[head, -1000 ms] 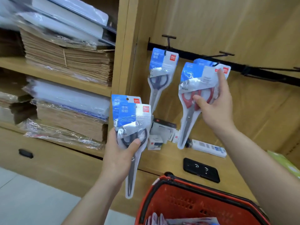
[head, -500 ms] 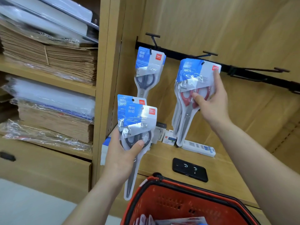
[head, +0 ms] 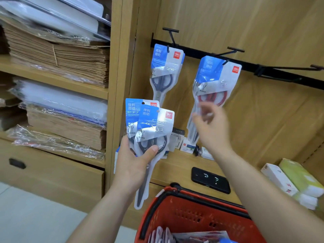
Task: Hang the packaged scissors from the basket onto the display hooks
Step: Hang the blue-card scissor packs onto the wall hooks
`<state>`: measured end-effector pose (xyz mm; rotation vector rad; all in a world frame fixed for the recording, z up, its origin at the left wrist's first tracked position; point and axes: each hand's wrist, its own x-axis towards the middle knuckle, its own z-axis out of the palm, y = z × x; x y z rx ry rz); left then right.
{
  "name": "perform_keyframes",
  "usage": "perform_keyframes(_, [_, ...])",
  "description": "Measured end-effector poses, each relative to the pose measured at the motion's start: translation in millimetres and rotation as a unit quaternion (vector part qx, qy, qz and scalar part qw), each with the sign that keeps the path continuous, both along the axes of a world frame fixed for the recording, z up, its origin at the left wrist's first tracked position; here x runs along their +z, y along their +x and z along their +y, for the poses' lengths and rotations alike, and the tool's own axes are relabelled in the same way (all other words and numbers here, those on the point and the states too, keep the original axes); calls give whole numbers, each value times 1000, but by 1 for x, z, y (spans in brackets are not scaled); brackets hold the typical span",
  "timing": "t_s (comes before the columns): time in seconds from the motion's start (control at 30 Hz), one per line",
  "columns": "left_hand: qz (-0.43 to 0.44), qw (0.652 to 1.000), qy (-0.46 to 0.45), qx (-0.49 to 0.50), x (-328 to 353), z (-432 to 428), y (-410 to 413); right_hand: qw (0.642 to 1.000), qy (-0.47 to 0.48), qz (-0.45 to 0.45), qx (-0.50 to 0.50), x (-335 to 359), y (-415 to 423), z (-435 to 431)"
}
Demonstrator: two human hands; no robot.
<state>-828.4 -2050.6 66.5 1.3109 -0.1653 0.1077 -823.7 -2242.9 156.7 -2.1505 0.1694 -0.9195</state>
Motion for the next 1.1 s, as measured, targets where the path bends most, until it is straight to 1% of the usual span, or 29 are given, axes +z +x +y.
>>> perform_keyframes(0.03, [0,1000,-3,4,-1,0,1,994,61,62,72,-9,-7,17])
perform_keyframes(0.07, [-1,1000,-6,6,-1,0,0,978,115,117,130,-18,-10,31])
perform_keyframes(0.1, [-3,1000,-11,5,-2,0,0,965,142,145,164,-25,-11,42])
perform_keyframes(0.13, [-6,1000,-16,4,-2,1,-1,963,147,141,174,-31,-10,50])
perform_keyframes(0.2, [-9,1000,-23,6,-2,3,-2,966,166,99,170,-32,-6,62])
perform_keyframes(0.37, [-9,999,-9,46,-1,14,5,966,210,13,152,-9,11,67])
perform_keyframes(0.43, [-5,998,-11,62,-1,19,8,968,206,-29,139,8,24,63])
perform_keyframes(0.53, [1,997,-14,70,-1,26,10,973,191,-58,115,41,49,57])
perform_keyframes(0.7, [-5,997,-5,81,-2,33,13,990,106,-93,30,81,93,52])
perform_keyframes(0.8, [-5,996,-6,86,-2,36,16,992,90,-86,-10,88,110,52])
perform_keyframes(0.97, [-3,996,-10,94,-2,40,21,989,91,-114,-17,89,126,54])
perform_keyframes(1.1, [-1,996,-11,93,-2,42,23,990,84,-106,-36,88,132,53])
